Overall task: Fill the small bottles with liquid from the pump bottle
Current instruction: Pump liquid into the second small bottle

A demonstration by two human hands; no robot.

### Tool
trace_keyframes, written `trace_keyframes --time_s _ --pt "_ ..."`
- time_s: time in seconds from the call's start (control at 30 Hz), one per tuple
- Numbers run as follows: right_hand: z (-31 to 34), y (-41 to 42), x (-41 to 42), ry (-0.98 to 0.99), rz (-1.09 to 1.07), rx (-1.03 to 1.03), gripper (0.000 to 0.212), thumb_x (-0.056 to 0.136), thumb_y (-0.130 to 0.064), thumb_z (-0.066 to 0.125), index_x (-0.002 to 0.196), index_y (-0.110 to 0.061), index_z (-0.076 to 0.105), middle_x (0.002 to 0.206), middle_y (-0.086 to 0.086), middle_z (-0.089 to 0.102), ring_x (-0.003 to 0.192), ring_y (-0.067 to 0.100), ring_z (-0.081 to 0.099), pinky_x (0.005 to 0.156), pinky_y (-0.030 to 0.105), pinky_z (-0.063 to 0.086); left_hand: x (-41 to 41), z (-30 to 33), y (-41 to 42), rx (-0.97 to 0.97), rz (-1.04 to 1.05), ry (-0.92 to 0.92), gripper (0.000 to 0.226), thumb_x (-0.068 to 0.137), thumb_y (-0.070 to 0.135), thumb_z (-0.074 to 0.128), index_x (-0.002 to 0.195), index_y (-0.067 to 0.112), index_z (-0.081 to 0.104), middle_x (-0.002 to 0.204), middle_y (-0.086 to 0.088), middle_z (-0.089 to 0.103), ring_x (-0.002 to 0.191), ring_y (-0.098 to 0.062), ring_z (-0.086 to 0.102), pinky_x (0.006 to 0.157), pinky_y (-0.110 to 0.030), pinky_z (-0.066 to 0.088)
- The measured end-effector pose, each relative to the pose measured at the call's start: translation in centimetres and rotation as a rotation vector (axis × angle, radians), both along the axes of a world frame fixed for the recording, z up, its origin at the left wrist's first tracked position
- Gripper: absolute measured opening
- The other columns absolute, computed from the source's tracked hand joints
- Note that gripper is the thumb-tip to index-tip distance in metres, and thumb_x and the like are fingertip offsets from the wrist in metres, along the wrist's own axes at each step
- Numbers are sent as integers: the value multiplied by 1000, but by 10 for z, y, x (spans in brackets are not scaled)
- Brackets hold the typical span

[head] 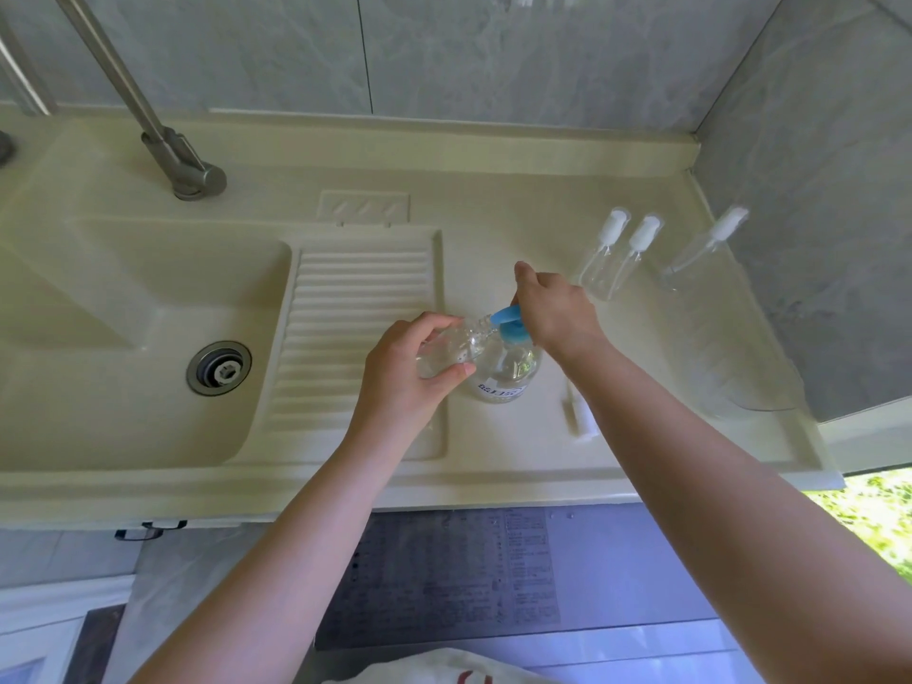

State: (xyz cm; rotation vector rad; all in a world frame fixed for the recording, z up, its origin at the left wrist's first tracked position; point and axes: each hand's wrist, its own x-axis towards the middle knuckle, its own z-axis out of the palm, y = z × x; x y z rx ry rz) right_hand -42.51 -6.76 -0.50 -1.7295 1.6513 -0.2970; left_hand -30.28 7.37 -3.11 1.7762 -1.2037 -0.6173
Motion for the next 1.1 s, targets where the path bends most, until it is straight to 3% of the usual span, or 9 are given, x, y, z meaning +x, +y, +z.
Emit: trace_keyframes --time_s 0.17,0.37,0.5,0.6,0.7,0.77,0.87,0.97,1.1 --pt "4 0 0 2 22 1 49 92 -46 27 85 -15 65 93 15 68 89 39 64 91 42 50 0 1 1 -9 0 23 41 75 18 82 112 26 67 105 7 64 97 13 53 83 0 33" --pt "-7 1 6 45 12 -101 43 98 -33 26 86 -13 62 96 15 65 88 40 57 72 36 41 0 -1 2 -5 -1 21 40 75 20 82 111 28 66 104 8 64 99 6 56 84 -3 36" --pt "-4 1 2 22 -8 -60 47 98 -37 26 92 -12 65 97 16 66 92 40 58 82 39 47 1 -1 3 -9 -1 22 40 74 19 82 109 30 66 103 8 64 99 5 56 85 -2 35" --pt "0 0 0 14 9 -5 57 93 -53 23 88 -16 66 95 15 68 91 38 63 91 41 49 1 -1 3 -6 0 21 41 74 19 83 110 28 67 104 7 64 100 2 58 84 -2 35" --pt "2 1 -1 17 24 -2 57 92 -55 24 86 -16 65 94 14 68 90 37 64 93 42 50 1 0 4 -12 -4 29 40 74 18 82 110 28 67 104 7 65 99 6 57 84 -1 34" --pt "2 -1 -1 19 25 -12 54 95 -51 24 87 -16 64 94 15 67 90 38 61 89 40 49 0 1 4 -12 -5 37 40 75 18 82 110 28 67 105 7 65 100 5 57 84 -1 35" --pt "-3 -1 3 76 71 -78 37 97 -33 24 77 -19 52 99 13 65 85 37 52 71 34 38 -1 1 2 1 -9 36 39 75 20 82 110 28 66 105 7 65 100 2 58 85 -3 37" --pt "-8 1 5 126 61 -134 32 98 -27 24 72 -20 42 99 13 63 81 36 47 68 34 32 0 0 1 8 -12 31 40 75 21 82 111 27 67 106 8 65 100 7 56 84 -1 35" --pt "-4 1 2 55 56 -72 45 99 -39 24 89 -15 60 98 12 66 93 39 57 84 40 47 1 1 1 7 -19 24 40 75 21 82 111 28 66 107 8 65 104 1 59 87 -5 38"
